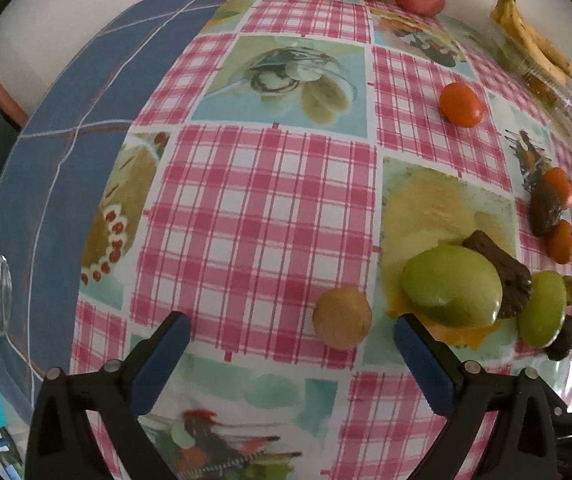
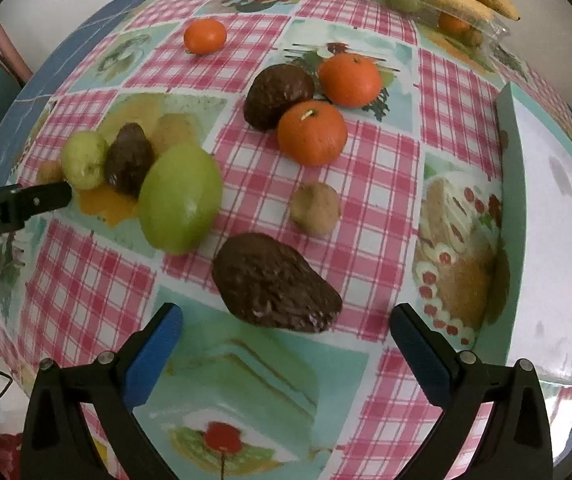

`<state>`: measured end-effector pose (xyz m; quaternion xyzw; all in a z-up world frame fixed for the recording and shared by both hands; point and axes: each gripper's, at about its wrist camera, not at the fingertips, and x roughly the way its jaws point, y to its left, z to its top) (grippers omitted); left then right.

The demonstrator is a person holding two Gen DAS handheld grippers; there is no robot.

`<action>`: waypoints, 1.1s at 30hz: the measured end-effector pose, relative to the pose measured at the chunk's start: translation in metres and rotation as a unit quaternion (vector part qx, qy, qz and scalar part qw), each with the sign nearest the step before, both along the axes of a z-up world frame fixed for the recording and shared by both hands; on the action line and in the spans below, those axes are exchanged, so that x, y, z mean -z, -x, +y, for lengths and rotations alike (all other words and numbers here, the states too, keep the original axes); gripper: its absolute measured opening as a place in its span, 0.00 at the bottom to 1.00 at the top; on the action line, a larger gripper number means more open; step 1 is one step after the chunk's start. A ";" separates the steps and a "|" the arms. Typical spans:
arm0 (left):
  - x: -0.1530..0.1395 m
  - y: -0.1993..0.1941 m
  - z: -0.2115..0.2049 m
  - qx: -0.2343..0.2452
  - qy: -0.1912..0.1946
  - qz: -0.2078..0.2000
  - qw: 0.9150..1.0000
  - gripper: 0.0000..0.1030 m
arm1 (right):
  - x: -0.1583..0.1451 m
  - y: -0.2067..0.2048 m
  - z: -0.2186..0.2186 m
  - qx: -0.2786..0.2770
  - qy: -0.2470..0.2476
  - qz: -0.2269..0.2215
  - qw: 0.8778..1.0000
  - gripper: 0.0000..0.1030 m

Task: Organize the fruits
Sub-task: 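Reach the right tool to the dark wrinkled fruit while the left tool reaches the small brown fruit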

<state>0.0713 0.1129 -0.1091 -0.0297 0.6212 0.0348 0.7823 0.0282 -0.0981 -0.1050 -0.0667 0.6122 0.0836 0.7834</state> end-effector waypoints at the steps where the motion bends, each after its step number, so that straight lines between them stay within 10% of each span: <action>1: 0.000 0.000 0.000 -0.001 0.001 0.000 1.000 1.00 | 0.001 -0.001 0.002 0.001 0.000 -0.001 1.000 1.00; 25: -0.002 0.005 0.000 0.005 -0.004 -0.058 0.998 0.97 | -0.004 0.007 -0.003 0.039 -0.002 -0.024 0.999 1.00; 30: -0.012 0.007 -0.015 0.050 -0.002 -0.065 0.997 0.66 | -0.009 0.001 -0.003 0.049 -0.001 -0.021 0.999 0.96; 33: -0.015 0.007 -0.020 0.058 0.000 -0.060 0.997 0.56 | -0.017 0.000 -0.004 0.052 -0.005 -0.036 0.998 0.73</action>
